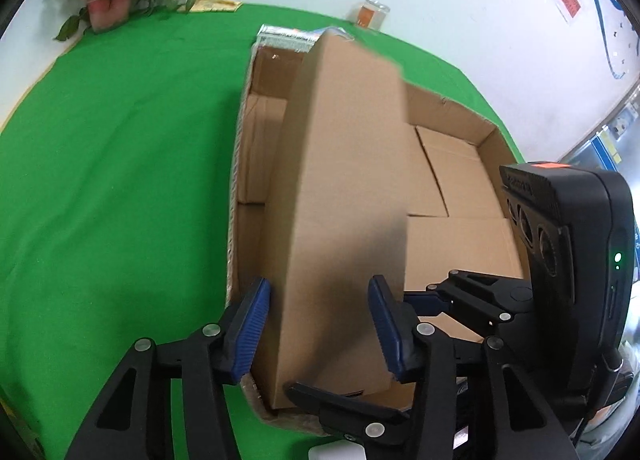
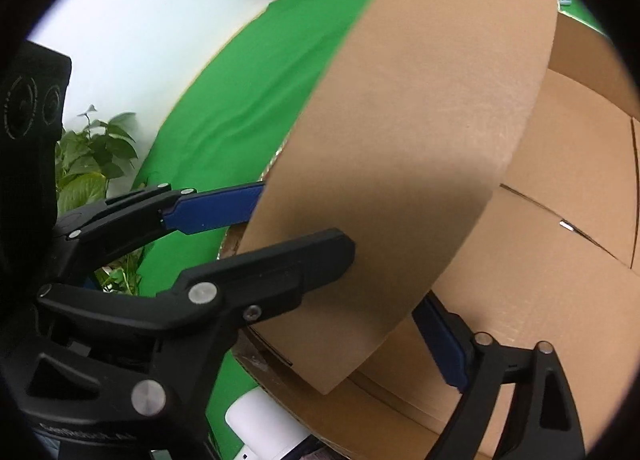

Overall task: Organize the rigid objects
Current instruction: 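Carry the cardboard piece with both grippers and lower it into the open box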

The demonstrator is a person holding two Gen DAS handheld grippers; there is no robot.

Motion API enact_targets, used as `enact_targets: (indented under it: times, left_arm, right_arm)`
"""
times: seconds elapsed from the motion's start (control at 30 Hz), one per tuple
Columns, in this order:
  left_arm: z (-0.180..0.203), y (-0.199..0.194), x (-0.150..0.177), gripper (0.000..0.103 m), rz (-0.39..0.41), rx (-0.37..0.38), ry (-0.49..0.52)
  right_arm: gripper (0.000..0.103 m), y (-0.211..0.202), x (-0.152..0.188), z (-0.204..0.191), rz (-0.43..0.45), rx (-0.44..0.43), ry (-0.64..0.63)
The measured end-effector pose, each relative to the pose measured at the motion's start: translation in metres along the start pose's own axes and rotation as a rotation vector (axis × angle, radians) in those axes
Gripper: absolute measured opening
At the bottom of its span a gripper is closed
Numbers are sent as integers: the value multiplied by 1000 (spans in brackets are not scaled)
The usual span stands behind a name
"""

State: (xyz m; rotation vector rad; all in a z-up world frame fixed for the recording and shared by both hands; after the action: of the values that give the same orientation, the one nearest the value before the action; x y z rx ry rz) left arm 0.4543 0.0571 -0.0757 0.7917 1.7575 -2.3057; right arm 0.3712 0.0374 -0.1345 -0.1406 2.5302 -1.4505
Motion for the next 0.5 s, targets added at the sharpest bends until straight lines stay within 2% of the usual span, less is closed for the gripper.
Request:
enact_targets:
  times: [0.1,0.2,0.27,0.3,0.33,0.4,0.47,0.5]
  left_arm:
    - [-5,5,6,44,-10,-7,12]
    - [-4,3,12,44,-2,30,10]
    - [-5,1,12,44,9,34,9]
    - [2,-5,27,44,13,26,11]
    - [4,-8,33,44,12,10,13]
    - [2,-10,40,44,15,8,7]
    - [2,-10,44,44,16,95,-16]
    - [7,-12,46,41,13,122,-18]
  right_arm:
    - [91,-2,2,-1,-18,-14,-17]
    - [90,-8,12,3,-35,-45,-34]
    - [82,-16,16,9,-27,-61,-41]
    - [70,-19,16,9,-13,-50,-48]
    - [53,-22,16,12,2,-26,-53]
    - [50,-21,17,14,26,-14,-53]
    - [50,-22,17,8,48,4,-67]
    - [50,-23,17,7,60,10,-73]
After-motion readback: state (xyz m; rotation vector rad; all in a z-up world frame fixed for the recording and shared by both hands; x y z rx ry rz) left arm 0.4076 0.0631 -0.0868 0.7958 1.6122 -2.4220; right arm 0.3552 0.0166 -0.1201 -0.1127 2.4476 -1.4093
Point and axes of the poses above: each gripper's, at about its wrist camera, not at the fingertips, and y roughly the way its jaws point, z to its right, x to its underside, the point moved 6 cm from there along y, roughly the way its jaws point, and after that the axes turned 15 degrees about y, right-handed, at the moved point
